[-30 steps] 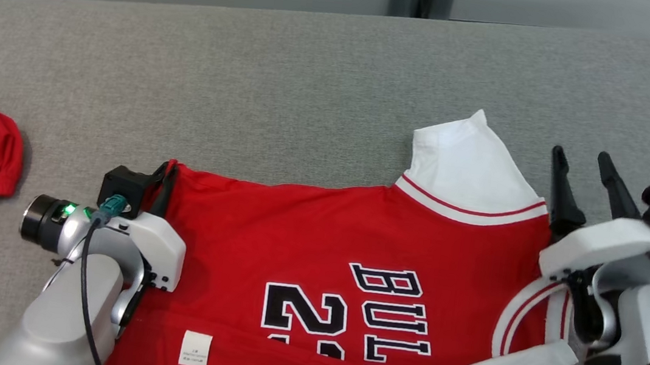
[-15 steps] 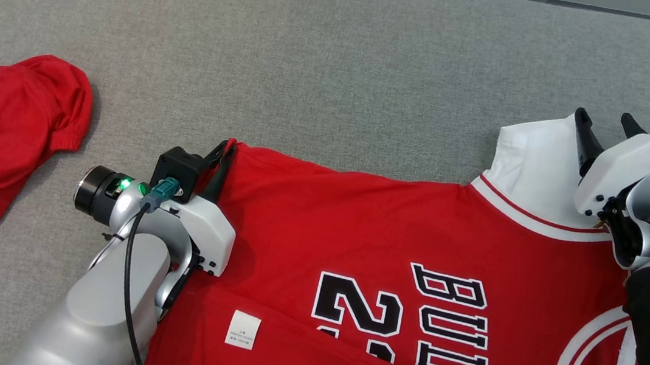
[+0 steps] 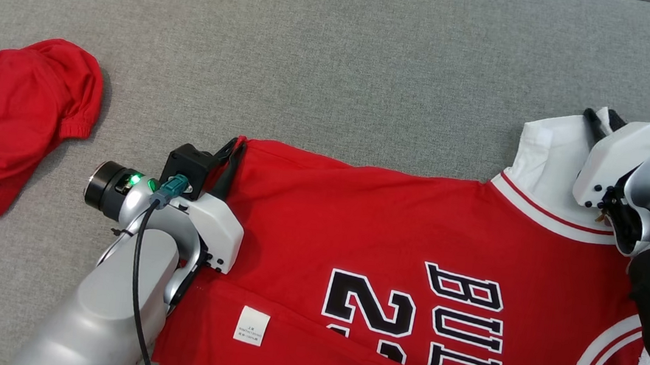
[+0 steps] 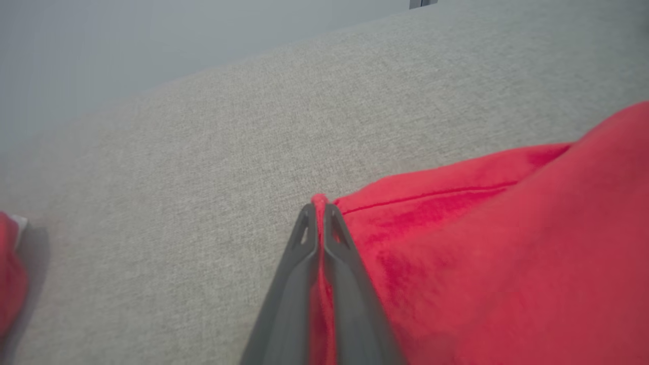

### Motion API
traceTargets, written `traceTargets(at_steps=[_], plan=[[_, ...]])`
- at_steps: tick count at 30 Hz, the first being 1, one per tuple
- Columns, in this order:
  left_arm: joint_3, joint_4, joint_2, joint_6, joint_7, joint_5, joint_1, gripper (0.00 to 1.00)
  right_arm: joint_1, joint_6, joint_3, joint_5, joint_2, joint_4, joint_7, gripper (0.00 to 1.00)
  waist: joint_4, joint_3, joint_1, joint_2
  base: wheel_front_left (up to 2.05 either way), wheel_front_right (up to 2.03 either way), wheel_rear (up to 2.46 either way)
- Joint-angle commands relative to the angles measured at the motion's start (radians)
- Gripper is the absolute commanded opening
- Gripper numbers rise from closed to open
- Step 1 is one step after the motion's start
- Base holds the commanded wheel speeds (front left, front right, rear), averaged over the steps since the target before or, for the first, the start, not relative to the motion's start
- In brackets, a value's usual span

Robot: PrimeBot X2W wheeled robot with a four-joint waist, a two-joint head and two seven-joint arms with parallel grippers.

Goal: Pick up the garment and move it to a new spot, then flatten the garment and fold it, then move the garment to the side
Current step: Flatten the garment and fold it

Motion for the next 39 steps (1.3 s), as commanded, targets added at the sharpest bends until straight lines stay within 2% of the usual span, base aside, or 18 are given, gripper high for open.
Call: traceTargets(at_steps=[1,15,26,31,39], plan=[[0.0,0.002,0.004,-0.004,-0.006,0.0,-0.022,0.0,-0.01,0.0,0.002,0.01,-0.008,0.001,-0.008,0.0,0.0,0.0,0.0,0.0,0.0,0.0,0.0],[0.005,0.061,0.01,-0.016,-0.016,-0.021,-0.019,0.0,0.011,0.0,0.099,0.119,-0.027,0.009,-0.139,0.0,-0.022,-0.033,0.0,0.0,0.0,0.0,0.0],[0.018,0.095,0.023,-0.023,-0.023,-0.042,-0.004,0.0,0.109,0.0,0.204,0.325,-0.065,-0.159,-0.264,0.0,-0.07,-0.099,0.0,0.0,0.0,0.0,0.0],[0.026,0.106,0.033,-0.018,-0.025,-0.051,0.016,0.0,0.181,0.0,0.27,0.429,-0.096,-0.267,-0.278,0.0,-0.101,-0.138,0.0,0.0,0.0,0.0,0.0],[0.038,0.096,0.058,-0.02,-0.027,-0.064,0.055,0.0,0.276,0.0,0.326,0.512,-0.152,-0.377,-0.273,0.0,-0.128,-0.181,0.0,0.0,0.0,0.0,0.0]])
